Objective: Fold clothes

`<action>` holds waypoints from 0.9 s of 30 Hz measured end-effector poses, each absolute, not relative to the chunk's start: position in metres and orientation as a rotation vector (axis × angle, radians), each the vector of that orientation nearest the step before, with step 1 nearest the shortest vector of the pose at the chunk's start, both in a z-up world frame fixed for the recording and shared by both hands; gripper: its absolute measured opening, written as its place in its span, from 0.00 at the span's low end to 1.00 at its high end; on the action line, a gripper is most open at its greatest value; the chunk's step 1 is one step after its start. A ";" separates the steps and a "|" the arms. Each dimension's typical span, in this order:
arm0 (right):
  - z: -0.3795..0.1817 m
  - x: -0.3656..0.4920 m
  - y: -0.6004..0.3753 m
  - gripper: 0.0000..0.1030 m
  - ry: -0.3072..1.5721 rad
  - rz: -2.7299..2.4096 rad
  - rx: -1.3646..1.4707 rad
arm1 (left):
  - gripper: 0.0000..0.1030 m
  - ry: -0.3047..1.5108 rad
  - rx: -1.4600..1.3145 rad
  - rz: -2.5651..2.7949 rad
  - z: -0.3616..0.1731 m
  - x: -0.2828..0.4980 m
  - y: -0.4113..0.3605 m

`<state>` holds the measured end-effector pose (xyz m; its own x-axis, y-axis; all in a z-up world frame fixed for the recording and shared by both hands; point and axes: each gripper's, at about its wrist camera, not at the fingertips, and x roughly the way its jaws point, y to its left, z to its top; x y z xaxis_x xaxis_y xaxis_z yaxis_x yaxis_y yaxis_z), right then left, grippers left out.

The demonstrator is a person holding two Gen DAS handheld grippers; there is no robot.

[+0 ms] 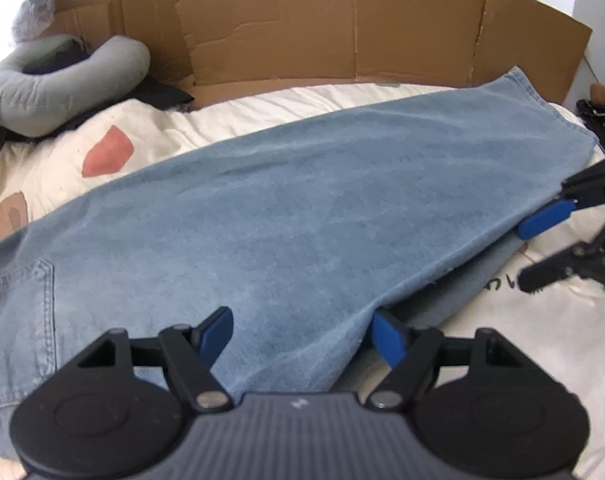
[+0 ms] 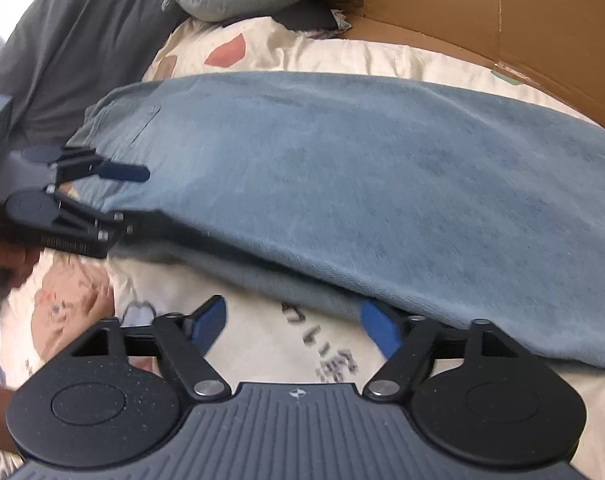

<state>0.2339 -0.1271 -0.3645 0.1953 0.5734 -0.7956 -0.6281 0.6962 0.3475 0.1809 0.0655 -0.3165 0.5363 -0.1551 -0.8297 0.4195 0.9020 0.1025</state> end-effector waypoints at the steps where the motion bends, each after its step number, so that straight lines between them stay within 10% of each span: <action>1: -0.365 0.237 -0.123 0.69 1.087 0.838 -0.047 | 0.75 0.944 0.312 -0.346 -0.318 0.181 0.066; 27: -0.390 0.231 -0.099 0.55 1.070 0.758 -0.186 | 0.84 0.993 0.340 -0.002 -0.325 0.145 0.122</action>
<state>0.2307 -0.0990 -0.3899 0.2584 0.4694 -0.8443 -0.6407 0.7374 0.2139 0.1454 0.1217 -0.3252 0.5508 0.1521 -0.8207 0.1555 0.9473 0.2800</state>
